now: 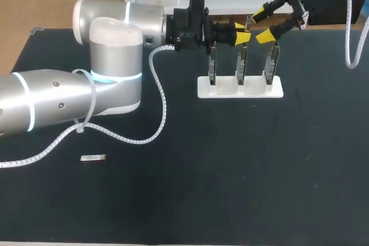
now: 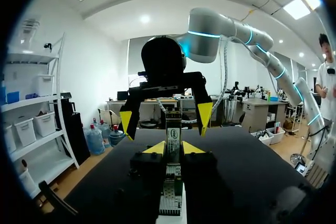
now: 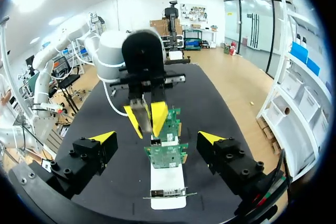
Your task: Pick up the optical module with the left hand, and insert it into the network port with the right hand.
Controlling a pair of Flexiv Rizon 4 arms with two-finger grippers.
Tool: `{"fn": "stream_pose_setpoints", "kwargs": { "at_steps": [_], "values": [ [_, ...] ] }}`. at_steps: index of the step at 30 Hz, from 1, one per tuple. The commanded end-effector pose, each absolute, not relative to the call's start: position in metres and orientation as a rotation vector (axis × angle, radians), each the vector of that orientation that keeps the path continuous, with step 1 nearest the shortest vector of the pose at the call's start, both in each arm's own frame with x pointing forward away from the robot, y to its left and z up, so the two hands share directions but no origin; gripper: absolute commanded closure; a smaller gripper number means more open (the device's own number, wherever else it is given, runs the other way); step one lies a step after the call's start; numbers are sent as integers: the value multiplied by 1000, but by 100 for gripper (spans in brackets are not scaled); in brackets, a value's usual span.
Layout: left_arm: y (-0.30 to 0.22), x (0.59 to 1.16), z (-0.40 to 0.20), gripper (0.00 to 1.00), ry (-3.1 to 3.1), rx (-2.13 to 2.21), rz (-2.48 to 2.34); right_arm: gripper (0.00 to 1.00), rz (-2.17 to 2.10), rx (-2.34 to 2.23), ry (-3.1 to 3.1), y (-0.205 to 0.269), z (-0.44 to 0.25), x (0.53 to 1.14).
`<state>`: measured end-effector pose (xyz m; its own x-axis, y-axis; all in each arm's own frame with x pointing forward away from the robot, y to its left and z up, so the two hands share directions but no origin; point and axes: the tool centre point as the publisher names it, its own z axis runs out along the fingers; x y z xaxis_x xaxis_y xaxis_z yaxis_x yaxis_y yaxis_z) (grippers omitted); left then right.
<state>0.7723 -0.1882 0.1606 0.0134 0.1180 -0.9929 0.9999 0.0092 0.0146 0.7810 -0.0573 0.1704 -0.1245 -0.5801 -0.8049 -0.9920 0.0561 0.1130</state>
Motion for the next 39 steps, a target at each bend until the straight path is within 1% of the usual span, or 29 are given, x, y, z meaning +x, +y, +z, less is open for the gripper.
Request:
{"fn": "stream_pose_setpoints", "kwargs": {
  "at_steps": [1,17,39],
  "values": [
    [-188,770,160,100,1289,1288,-1127,0,916,-1545,1756,-59,183,769],
    [-188,770,160,100,1289,1288,-1127,0,977,-1558,1702,-44,192,763],
    [-188,770,160,100,1289,1288,-1127,0,996,-1566,1678,-33,194,773]
  ]
}}
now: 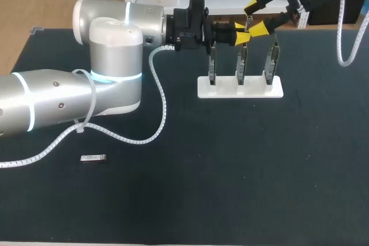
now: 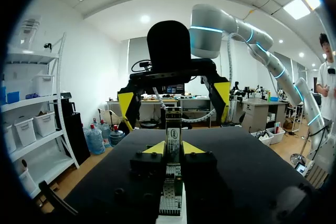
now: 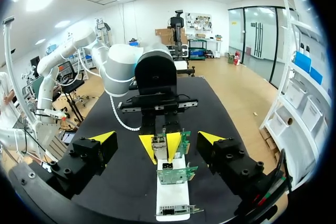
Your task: Pick up the optical module with the left hand, and insert it into the network port with the right hand.
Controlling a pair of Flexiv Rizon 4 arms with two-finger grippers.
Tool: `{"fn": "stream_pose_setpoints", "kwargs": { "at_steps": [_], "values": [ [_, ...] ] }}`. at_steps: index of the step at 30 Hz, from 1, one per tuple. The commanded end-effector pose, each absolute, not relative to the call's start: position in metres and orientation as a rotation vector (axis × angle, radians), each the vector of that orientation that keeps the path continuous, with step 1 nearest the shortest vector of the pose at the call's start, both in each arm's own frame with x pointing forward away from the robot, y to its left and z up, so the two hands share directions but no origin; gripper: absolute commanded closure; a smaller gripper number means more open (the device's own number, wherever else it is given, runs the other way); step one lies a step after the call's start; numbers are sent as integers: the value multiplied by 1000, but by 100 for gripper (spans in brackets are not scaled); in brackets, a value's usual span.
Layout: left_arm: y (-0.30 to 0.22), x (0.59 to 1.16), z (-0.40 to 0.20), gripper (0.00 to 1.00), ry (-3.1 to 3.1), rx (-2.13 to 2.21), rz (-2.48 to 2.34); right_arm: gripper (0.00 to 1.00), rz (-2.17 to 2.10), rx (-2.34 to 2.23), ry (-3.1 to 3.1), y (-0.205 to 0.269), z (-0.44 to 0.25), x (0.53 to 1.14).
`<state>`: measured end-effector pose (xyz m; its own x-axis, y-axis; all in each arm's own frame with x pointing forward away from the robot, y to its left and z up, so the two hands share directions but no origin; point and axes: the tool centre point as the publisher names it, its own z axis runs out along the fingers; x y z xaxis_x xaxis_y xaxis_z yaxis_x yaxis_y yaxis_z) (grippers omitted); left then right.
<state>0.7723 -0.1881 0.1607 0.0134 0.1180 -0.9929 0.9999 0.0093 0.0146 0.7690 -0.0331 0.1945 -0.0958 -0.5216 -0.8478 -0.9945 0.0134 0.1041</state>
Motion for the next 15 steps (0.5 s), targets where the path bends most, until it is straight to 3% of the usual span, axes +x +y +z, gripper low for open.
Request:
{"fn": "stream_pose_setpoints", "kwargs": {
  "at_steps": [1,15],
  "values": [
    [-188,770,160,100,1289,1288,-1127,0,996,-1565,1678,-33,194,773],
    [-188,770,160,100,1289,1288,-1127,0,988,-1560,1686,-30,194,773]
  ]
}}
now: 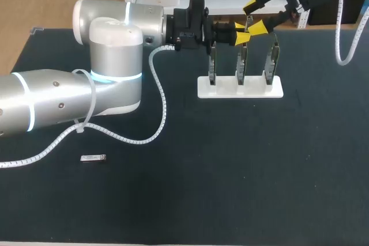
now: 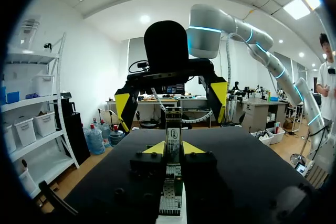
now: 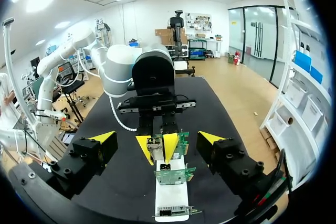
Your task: Pick up the optical module with the left hand, and insert it into the network port with the right hand.
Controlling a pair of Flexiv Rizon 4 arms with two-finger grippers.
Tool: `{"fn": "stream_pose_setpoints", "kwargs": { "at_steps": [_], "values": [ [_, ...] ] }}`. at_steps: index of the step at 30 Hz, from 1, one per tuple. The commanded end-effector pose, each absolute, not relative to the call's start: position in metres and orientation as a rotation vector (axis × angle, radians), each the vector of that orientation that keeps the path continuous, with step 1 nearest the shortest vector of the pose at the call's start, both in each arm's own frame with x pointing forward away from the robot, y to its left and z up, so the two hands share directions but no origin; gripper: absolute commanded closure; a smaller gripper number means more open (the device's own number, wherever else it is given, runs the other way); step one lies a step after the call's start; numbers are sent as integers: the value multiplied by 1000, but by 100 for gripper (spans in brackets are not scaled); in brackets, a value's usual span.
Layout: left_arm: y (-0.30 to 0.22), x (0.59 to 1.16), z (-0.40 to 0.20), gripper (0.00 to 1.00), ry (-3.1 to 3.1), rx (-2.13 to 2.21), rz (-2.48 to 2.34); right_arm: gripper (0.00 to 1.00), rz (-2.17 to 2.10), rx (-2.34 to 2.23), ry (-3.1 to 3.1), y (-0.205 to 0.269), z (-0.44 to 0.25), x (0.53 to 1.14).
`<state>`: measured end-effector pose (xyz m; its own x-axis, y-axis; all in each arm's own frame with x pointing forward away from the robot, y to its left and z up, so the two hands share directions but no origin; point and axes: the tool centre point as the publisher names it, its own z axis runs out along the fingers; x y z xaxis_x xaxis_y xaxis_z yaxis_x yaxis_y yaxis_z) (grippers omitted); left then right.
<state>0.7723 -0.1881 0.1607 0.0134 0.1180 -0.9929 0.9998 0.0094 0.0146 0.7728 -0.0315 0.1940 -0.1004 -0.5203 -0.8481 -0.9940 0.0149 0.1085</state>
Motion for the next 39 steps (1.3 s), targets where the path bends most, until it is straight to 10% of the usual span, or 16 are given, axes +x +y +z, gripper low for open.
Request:
{"fn": "stream_pose_setpoints", "kwargs": {
  "at_steps": [1,10,11,13,36,37,38,39],
  "values": [
    [-188,770,160,100,1289,1288,-1127,0,987,-1560,1687,-30,194,773],
    [-188,770,160,100,1289,1288,-1127,0,966,-1553,1690,-27,194,772],
    [-188,770,160,100,1289,1288,-1127,60,962,-1553,1690,-27,194,772],
    [-188,770,160,100,1289,1288,-1127,100,961,-1550,1689,-27,194,772],
    [-188,770,160,100,1289,1288,-1127,100,955,-1548,1694,-29,193,771],
    [-188,770,160,82,1289,1288,-1127,100,955,-1549,1693,-29,193,771],
    [-188,770,160,8,1289,1288,-1127,100,955,-1549,1693,-29,193,771],
    [-188,770,160,0,1289,1288,-1127,100,955,-1550,1692,-29,193,771]
  ]
}}
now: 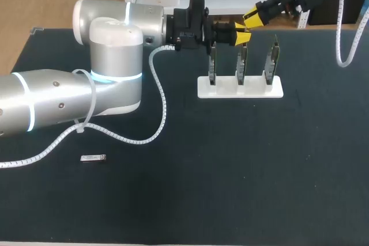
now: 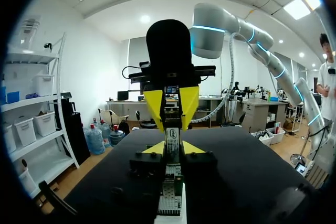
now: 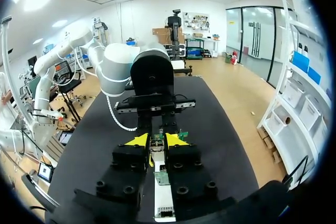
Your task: Pick up the optical module with the left hand, and insert it into the network port with the right hand.
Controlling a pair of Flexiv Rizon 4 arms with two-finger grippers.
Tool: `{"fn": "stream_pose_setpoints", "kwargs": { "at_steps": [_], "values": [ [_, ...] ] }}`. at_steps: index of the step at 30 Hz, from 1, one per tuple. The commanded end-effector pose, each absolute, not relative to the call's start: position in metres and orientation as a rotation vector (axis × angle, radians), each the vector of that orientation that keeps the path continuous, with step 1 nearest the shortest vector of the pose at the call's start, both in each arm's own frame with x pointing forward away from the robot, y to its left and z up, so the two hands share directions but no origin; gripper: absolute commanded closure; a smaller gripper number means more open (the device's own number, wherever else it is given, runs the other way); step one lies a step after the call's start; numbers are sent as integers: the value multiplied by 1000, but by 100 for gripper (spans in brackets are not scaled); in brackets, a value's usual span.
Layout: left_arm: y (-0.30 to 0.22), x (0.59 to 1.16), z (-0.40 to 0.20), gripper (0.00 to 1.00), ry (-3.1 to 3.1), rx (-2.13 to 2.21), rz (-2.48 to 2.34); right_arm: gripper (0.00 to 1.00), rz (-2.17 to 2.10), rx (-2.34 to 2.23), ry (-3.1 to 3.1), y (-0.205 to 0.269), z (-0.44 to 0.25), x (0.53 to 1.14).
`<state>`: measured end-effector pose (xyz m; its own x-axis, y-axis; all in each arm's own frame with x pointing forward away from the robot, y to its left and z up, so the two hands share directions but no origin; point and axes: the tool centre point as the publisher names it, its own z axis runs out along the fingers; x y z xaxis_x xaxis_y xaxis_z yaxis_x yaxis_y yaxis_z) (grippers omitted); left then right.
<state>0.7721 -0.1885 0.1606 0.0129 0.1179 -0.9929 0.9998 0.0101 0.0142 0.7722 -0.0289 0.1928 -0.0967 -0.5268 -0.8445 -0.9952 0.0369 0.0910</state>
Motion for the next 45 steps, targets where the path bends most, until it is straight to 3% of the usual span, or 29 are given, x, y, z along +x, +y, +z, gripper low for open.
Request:
{"fn": "stream_pose_setpoints", "kwargs": {
  "at_steps": [1,45],
  "values": [
    [-188,770,160,0,1289,1288,-1127,100,954,-1550,1692,-29,193,771],
    [-168,766,142,0,1498,1508,-912,100,953,-1531,1689,-31,191,777]
  ]
}}
